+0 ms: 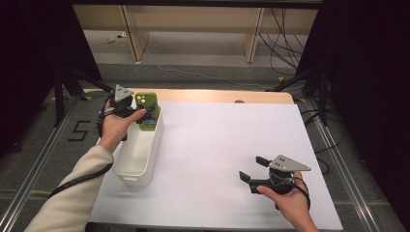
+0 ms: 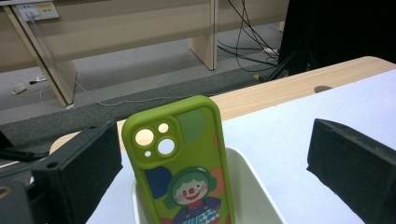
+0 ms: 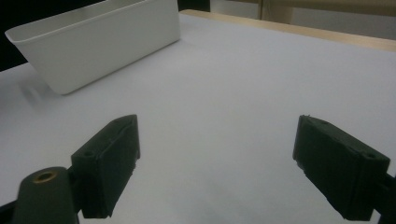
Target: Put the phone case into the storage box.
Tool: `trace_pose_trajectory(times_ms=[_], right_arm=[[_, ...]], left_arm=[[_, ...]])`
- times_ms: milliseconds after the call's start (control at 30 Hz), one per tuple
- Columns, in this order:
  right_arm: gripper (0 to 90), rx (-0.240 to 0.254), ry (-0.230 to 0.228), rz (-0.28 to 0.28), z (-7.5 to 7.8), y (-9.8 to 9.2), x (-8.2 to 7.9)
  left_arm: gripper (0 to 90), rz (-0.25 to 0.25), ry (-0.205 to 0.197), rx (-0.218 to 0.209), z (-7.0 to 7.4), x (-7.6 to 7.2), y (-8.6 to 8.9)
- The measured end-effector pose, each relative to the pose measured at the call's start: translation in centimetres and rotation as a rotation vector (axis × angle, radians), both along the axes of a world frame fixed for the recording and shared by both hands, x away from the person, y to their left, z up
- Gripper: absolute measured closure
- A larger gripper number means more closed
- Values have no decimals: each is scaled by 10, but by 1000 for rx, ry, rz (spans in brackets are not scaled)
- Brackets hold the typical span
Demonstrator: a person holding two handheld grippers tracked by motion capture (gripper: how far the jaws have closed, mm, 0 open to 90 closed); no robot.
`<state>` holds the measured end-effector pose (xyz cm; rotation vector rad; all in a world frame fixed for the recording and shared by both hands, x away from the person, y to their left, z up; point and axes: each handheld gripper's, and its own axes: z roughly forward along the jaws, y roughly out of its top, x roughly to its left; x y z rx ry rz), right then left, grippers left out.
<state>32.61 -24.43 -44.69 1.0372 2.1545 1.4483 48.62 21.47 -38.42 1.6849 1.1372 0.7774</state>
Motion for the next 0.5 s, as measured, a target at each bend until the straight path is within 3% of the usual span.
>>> trace_pose_trajectory(times_ms=[500], right_arm=[[159, 5, -4, -3, 1, 0, 0]], left_arm=[[33, -43, -12, 3, -1, -21, -4]])
